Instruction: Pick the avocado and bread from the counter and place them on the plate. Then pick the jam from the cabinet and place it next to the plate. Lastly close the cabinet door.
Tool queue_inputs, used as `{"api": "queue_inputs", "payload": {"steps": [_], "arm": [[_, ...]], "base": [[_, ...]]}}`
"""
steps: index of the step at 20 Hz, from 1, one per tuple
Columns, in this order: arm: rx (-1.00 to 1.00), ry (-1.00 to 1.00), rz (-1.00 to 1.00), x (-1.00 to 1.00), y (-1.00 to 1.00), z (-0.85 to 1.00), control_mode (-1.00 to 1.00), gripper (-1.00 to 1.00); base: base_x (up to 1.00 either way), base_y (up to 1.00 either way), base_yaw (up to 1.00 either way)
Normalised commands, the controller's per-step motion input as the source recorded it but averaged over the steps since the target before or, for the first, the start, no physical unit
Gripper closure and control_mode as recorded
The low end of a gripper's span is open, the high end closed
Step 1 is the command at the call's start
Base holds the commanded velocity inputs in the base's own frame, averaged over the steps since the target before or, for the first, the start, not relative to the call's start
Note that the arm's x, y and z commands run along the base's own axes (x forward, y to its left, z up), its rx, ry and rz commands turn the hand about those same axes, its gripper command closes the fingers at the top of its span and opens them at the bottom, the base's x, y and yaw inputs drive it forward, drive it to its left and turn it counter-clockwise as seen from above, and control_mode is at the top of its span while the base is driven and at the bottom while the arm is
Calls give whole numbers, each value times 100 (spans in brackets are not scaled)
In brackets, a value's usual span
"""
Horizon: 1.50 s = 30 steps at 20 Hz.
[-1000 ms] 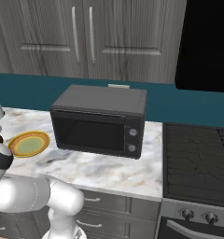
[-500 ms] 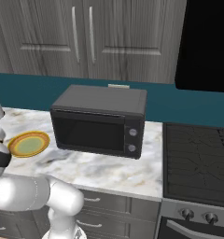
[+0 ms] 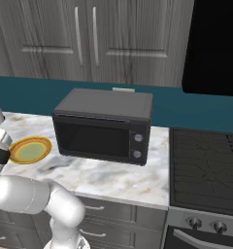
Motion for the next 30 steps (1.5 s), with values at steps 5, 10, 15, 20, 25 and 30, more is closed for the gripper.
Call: {"api": "queue_inputs", "payload": {"steps": [5, 10, 15, 20, 25, 30], "arm": [[5, 0, 2, 4, 39, -12, -100, -100], [0, 0, 0, 1, 13, 0, -100, -100], [-5, 1, 0, 0, 0, -23, -100, -100], [-4, 0, 1, 1, 0, -26, -100, -100], [0, -5, 0, 29, 5, -11, -100, -100], [0, -3, 0, 32, 15, -24, -100, -100]], "base": [[0, 0, 0], [0, 0, 0], [0, 0, 0], [0, 0, 0], [0, 0, 0], [0, 0, 0]]}}
